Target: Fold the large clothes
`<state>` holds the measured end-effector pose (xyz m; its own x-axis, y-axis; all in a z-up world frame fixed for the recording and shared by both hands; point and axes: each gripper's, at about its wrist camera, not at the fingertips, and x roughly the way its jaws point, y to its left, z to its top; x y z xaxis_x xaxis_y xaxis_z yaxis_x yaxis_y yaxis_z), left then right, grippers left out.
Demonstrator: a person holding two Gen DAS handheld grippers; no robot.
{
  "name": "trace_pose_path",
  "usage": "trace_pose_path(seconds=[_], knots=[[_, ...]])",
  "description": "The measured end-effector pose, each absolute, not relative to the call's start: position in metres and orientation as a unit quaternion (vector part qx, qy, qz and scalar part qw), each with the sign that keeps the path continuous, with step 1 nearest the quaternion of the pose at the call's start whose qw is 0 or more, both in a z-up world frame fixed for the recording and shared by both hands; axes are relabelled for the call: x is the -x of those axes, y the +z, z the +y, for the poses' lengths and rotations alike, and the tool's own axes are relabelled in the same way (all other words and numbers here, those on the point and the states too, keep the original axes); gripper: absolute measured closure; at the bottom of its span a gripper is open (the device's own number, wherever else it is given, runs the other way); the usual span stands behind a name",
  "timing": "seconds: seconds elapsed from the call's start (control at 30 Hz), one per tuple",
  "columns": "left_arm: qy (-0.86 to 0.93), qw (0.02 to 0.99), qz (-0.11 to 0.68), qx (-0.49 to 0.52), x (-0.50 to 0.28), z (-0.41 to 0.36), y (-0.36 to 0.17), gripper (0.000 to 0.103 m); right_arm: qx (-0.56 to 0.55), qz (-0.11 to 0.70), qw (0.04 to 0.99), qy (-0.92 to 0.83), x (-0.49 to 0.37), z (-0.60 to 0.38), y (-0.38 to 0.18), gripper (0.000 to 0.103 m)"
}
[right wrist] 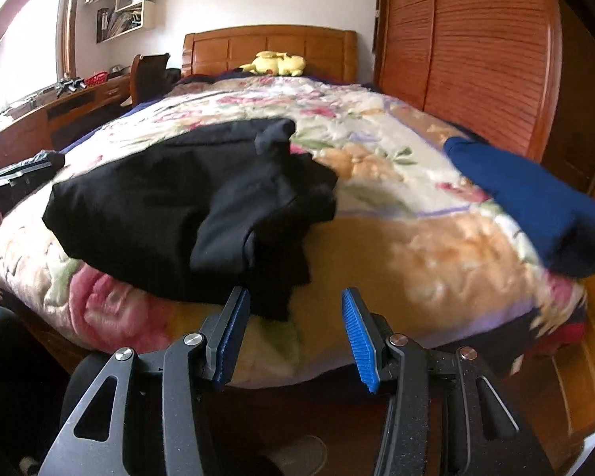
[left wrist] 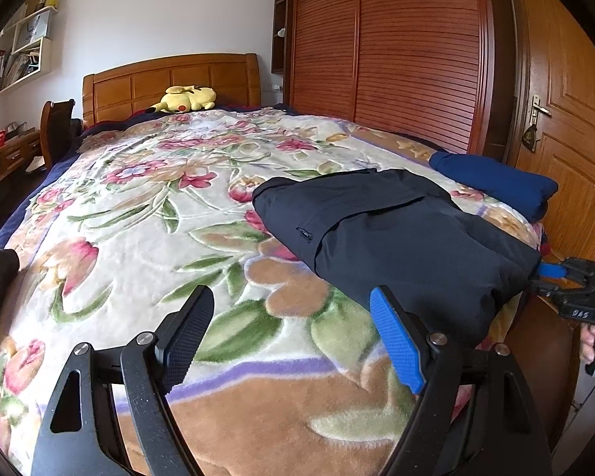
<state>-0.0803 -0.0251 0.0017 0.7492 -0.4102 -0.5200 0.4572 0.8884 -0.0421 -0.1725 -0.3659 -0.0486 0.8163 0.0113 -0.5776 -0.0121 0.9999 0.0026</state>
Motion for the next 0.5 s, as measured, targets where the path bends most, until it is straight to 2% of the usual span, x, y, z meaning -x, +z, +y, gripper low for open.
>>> trace_pose_path(seconds=[0.33, 0.37, 0.43, 0.47, 0.5], knots=[[-0.218, 0.936, 0.274, -0.043, 0.069, -0.025, 0.003, 0.021, -0.094, 0.311, 0.945, 0.044, 0.123, -0.390, -0.079, 0.053], [-0.218, 0.935, 0.275, -0.043, 0.068, -0.026, 0.003, 0.021, -0.100, 0.312, 0.944, 0.049, 0.121, -0.392, -0.081, 0.057], [-0.218, 0.935, 0.277, -0.045, 0.065, -0.029, 0.002, 0.021, -0.098, 0.314, 0.942, 0.068, 0.116, -0.391, -0.083, 0.076], [-0.218, 0.934, 0.278, -0.046, 0.064, -0.030, 0.001, 0.021, -0.093, 0.315, 0.942, 0.074, 0.114, -0.389, -0.084, 0.080], [-0.219, 0.934, 0.280, -0.046, 0.061, -0.032, 0.000, 0.021, -0.082, 0.316, 0.942, 0.080, 0.114, -0.385, -0.084, 0.093]])
